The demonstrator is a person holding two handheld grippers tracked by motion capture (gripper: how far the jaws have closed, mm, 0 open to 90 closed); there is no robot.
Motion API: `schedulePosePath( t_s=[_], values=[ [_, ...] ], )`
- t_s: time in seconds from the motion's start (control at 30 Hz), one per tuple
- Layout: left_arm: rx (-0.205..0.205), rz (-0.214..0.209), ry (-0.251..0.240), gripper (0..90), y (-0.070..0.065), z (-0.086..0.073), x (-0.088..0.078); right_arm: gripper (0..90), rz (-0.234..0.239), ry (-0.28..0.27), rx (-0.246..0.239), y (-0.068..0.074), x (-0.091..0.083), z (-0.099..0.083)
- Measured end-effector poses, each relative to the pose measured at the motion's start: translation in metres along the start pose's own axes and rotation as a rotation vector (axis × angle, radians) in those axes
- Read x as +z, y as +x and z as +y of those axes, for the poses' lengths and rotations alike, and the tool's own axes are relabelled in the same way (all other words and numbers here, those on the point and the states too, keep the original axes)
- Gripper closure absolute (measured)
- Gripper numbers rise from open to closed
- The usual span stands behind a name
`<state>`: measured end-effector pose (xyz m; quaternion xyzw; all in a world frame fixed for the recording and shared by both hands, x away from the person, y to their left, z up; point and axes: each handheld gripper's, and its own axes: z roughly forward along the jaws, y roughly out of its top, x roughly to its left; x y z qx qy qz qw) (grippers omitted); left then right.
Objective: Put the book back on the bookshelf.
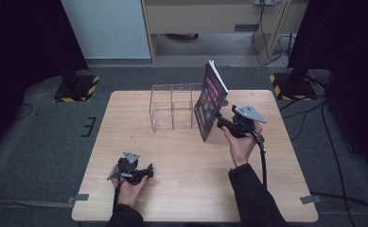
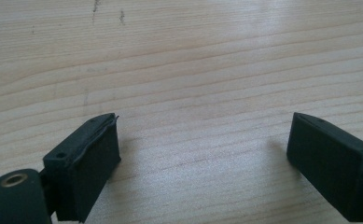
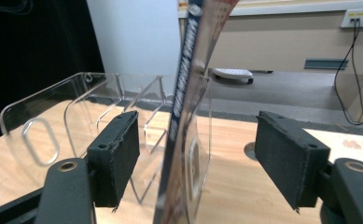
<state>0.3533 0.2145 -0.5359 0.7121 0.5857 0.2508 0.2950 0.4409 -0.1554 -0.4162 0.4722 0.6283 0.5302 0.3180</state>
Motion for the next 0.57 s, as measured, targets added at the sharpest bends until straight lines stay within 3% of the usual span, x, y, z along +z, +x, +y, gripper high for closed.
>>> schedulePosePath(
  t_s=[0.2,0.4,0.57],
  values=[
    [0.002,0.0,0.002,8.3,0.0,0.0,0.0,25.9,0.063,0.057,-0.024,-0.016,-0.022,-0.017],
    [0.002,-0.001,0.002,8.3,0.0,0.0,0.0,22.4,0.071,0.159,-0.06,-0.037,-0.043,-0.051],
    [0.002,-0.001,0.002,8.2,0.0,0.0,0.0,22.1,0.047,0.249,-0.071,-0.057,-0.057,-0.079]
  ],
)
